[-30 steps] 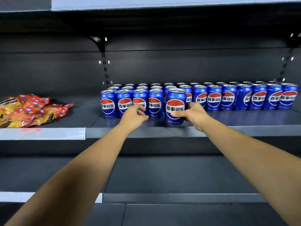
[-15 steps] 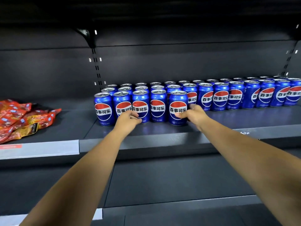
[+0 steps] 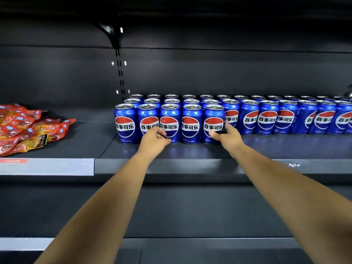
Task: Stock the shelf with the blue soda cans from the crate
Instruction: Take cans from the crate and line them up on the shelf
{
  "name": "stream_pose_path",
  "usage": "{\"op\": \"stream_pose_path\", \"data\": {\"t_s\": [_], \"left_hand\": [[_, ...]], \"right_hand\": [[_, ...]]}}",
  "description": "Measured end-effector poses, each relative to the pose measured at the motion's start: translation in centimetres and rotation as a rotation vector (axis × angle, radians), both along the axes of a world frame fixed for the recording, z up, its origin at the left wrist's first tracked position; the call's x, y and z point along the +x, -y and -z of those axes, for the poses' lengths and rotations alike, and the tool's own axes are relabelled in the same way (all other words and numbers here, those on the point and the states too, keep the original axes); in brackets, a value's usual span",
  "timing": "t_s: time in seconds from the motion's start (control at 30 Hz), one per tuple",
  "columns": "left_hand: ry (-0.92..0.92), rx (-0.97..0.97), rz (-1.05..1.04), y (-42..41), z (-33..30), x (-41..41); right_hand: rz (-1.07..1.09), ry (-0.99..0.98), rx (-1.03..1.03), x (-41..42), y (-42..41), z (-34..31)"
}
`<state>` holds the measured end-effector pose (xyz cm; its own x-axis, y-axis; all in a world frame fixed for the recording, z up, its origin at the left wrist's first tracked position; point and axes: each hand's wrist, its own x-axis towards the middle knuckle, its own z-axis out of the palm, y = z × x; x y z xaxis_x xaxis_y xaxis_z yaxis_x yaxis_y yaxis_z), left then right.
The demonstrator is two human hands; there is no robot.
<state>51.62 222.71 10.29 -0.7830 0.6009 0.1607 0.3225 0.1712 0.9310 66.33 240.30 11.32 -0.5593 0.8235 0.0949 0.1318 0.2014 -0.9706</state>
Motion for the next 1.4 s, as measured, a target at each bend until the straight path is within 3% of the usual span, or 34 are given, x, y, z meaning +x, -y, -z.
{"op": "stream_pose_path", "data": {"t_s": [0.13, 0.27, 0.4, 0.6, 0.73, 0.9, 1.03, 1.4], "left_hand": [[0.018, 0.022, 0.016, 0.8, -1.6, 0.2], [-0.121, 0.108, 0.012, 2.2, -5.1, -0.4], [-0.338, 0.140, -0.062, 4.5, -7.9, -2.6], [-0.540, 0.036, -0.212, 6.4, -8.2, -6.2], [-0.655, -0.130, -0.172, 7.2, -7.4, -8.5], [-0.539, -0.128, -0.072, 8.3, -6.9, -10.5], [-0.500, -0.028, -0.066, 8.3, -6.1, -10.8], [-0.548, 0.080, -0.071, 7.8, -4.7, -11.2]], "right_hand": [[0.183, -0.092, -0.079, -1.2, 2.0, -1.2], [0.340, -0.185, 0.253, -2.8, 5.7, -4.4], [0.224, -0.138, 0.583, -5.2, 9.1, -6.8], [-0.023, 0.218, 0.793, -9.6, 10.9, -7.2], [-0.152, 0.371, 0.935, -11.3, 11.2, -7.1], [-0.337, 0.440, 1.004, -11.8, 10.8, -7.3], [-0.246, 0.369, 0.958, -12.6, 10.7, -6.8], [-0.074, 0.402, 1.178, -13.4, 11.7, -5.8]]}}
